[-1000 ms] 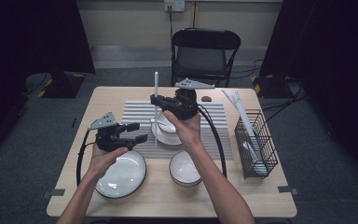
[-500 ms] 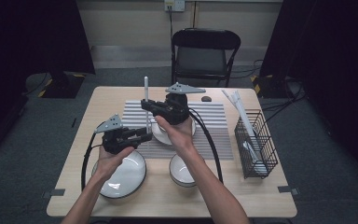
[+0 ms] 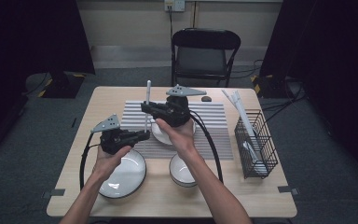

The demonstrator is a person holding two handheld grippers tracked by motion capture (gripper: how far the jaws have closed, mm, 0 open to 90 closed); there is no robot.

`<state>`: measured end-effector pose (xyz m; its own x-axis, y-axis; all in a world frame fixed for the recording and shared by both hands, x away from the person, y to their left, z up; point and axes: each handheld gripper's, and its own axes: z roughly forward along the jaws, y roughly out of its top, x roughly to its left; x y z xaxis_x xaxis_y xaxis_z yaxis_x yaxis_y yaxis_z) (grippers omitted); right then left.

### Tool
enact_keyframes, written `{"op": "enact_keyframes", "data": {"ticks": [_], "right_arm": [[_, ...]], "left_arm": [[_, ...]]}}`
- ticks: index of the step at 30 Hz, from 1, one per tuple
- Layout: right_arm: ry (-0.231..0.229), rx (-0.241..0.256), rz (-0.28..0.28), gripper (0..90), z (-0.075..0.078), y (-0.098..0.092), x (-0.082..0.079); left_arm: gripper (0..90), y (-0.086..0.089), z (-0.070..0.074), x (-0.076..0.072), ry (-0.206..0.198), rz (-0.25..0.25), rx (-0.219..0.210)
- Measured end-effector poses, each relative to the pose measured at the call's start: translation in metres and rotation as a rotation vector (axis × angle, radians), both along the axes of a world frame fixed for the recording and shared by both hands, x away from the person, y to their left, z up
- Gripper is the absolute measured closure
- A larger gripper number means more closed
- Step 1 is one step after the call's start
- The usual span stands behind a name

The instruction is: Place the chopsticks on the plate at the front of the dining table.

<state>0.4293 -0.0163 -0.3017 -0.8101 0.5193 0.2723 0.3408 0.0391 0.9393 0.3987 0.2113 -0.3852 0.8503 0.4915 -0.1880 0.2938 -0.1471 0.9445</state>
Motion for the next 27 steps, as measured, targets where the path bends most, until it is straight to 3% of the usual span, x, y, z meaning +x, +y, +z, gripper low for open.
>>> {"op": "enact_keyframes", "data": {"ticks": [2, 12, 27], "right_arm": [[-0.009, -0.008, 0.000, 76.8, 0.000, -0.001, 0.001], [-0.021, -0.037, -0.017, 66.1, -0.005, -0.007, 0.006], [-0.003, -0.060, -0.057, 67.1, -0.012, -0.019, 0.012]], "left_arm": [[86.0, -0.001, -0.002, 0.000, 0.014, -0.002, -0.014], [86.2, 0.002, -0.006, 0.001, 0.023, -0.002, 0.004], [86.1, 0.007, -0.007, 0.000, 0.033, 0.000, -0.013]]}}
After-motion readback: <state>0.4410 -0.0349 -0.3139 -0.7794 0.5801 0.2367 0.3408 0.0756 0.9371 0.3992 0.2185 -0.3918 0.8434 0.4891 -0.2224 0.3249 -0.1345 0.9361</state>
